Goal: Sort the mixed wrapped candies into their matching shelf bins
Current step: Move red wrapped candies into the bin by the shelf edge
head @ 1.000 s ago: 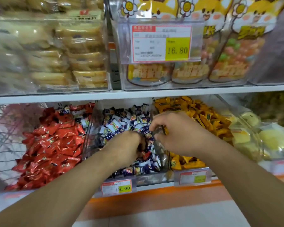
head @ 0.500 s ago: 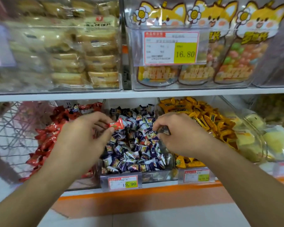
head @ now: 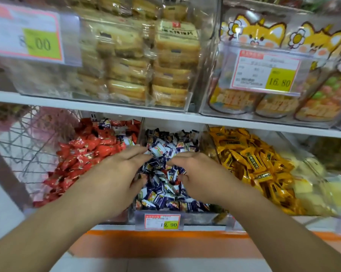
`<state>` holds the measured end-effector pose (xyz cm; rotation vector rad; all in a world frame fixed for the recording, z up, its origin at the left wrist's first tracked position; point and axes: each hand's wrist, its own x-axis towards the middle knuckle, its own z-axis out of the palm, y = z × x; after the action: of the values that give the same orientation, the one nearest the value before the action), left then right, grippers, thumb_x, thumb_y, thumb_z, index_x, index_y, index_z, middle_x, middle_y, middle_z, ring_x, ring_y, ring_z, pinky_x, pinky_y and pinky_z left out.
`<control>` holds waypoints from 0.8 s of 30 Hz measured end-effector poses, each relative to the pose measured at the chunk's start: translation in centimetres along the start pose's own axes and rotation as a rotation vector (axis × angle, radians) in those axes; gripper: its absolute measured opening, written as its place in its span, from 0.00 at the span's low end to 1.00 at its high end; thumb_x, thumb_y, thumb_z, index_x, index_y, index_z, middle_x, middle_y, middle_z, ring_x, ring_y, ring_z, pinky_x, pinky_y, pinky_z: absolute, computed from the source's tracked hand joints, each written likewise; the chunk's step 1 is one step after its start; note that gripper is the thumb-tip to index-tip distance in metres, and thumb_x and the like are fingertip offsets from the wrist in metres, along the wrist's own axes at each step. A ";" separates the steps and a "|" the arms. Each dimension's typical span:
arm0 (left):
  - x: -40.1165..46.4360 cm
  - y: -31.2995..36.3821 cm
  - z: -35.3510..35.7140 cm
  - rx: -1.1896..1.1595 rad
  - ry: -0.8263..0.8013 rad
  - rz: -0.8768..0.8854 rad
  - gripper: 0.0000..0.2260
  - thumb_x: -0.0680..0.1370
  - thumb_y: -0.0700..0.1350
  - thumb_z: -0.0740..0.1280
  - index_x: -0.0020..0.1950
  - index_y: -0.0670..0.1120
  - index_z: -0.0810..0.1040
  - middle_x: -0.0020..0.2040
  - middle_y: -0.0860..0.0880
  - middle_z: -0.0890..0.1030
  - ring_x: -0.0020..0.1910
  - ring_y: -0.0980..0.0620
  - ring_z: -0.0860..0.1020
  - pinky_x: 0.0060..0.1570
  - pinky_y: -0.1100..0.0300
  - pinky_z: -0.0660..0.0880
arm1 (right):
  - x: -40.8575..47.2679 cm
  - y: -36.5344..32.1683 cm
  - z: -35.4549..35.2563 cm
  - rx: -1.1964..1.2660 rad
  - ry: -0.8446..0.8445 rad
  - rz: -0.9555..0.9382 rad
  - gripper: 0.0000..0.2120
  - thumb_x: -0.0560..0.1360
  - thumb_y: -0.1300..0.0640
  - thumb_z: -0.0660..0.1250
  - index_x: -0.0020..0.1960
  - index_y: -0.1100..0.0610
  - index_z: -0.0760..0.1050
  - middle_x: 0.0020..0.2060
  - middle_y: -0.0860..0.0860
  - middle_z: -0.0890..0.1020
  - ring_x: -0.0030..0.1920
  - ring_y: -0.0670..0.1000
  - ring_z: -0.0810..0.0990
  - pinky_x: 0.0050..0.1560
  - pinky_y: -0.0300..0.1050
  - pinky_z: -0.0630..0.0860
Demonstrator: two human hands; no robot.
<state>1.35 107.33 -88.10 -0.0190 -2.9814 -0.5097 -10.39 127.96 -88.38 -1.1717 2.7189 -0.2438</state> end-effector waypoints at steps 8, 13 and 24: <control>-0.1 -0.8 -0.1 0.014 0.000 0.027 0.26 0.82 0.56 0.64 0.80 0.59 0.63 0.80 0.66 0.55 0.77 0.60 0.62 0.75 0.62 0.61 | 0.4 -0.6 -1.2 -0.084 -0.273 0.127 0.29 0.76 0.71 0.63 0.70 0.47 0.79 0.68 0.54 0.79 0.64 0.56 0.80 0.61 0.50 0.80; -0.1 -0.9 -0.2 0.006 0.004 0.034 0.25 0.82 0.57 0.64 0.78 0.59 0.64 0.79 0.67 0.55 0.75 0.60 0.65 0.74 0.61 0.65 | 0.3 0.2 -0.6 -0.110 -0.215 0.153 0.17 0.77 0.67 0.64 0.58 0.51 0.84 0.55 0.52 0.84 0.54 0.54 0.83 0.54 0.55 0.84; -0.1 -0.6 0.1 0.023 0.016 0.041 0.22 0.82 0.54 0.65 0.77 0.57 0.68 0.79 0.65 0.57 0.78 0.61 0.61 0.74 0.65 0.60 | 2.9 0.9 3.2 0.075 -0.023 0.179 0.22 0.77 0.67 0.69 0.67 0.49 0.82 0.63 0.52 0.83 0.60 0.53 0.82 0.61 0.51 0.82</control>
<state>1.43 106.74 -88.39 -0.0731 -2.9647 -0.4685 -12.30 126.13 -91.93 -0.8999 2.7465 -0.3022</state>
